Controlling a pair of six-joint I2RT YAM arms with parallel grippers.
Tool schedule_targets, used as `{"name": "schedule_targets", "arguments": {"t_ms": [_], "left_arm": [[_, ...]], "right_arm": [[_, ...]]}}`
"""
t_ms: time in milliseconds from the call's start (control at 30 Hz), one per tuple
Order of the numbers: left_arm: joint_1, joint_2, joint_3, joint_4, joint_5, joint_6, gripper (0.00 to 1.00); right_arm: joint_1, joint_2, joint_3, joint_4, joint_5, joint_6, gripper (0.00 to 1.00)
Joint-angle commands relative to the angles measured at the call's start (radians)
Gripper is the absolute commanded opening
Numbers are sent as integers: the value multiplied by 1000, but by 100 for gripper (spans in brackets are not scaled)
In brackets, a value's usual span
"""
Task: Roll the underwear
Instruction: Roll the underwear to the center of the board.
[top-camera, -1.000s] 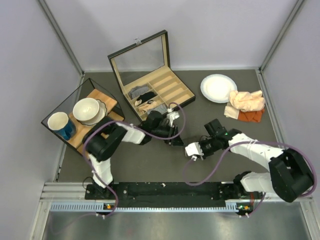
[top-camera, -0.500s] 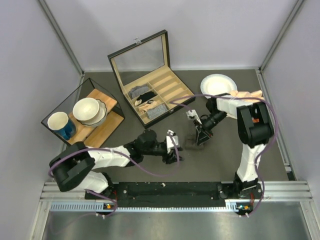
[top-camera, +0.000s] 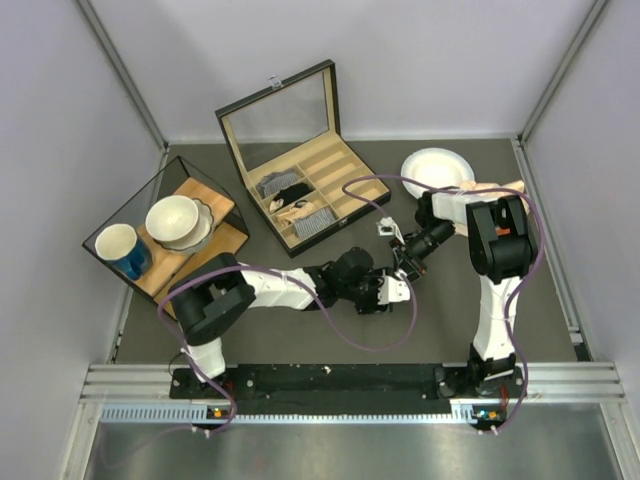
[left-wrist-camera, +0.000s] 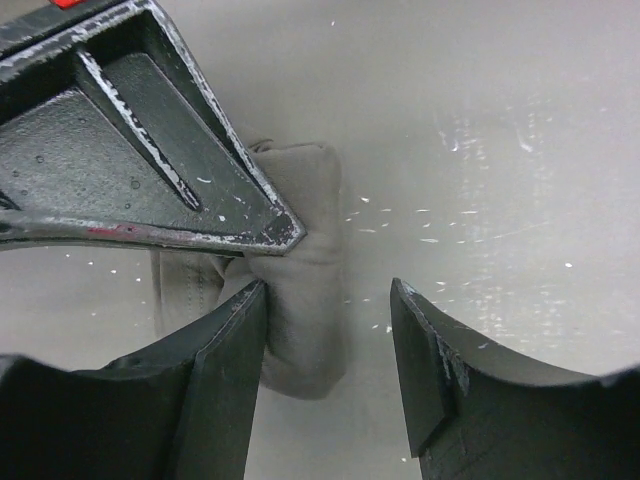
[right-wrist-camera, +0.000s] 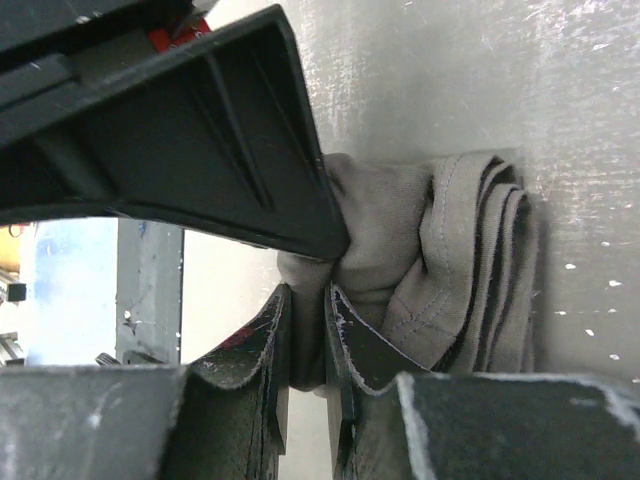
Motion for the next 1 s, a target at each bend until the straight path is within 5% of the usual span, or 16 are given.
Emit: {"name": "schedule_targets", "arguments": {"t_ms": [0, 200, 267, 300, 367, 667, 800, 967], "left_arm": [[-4, 45, 59, -85, -103, 87, 57], [-4, 77, 84, -76, -192, 70, 49], [-4, 91, 113, -119, -194, 61, 34], [-1, 111, 128, -140, -194, 43, 9], [0, 128, 169, -208, -171, 30, 0], [123, 206, 294, -399, 200, -118, 0], [200, 303, 432, -569, 430, -195, 0], [261, 467, 606, -671, 544, -316, 0]], "right_arm": [[-12, 16, 13, -150, 18, -34, 11], [-12, 8, -5, -138, 27, -34, 11], [-15, -3, -13, -134, 30, -35, 11], [-18, -7, -15, -134, 26, -35, 11], [-29, -30, -21, -132, 23, -38, 13], [-144, -350, -146, 4, -5, -68, 46], [-200, -517, -263, 70, -16, -156, 48], [-207, -755, -439, 103, -14, -403, 56]]}}
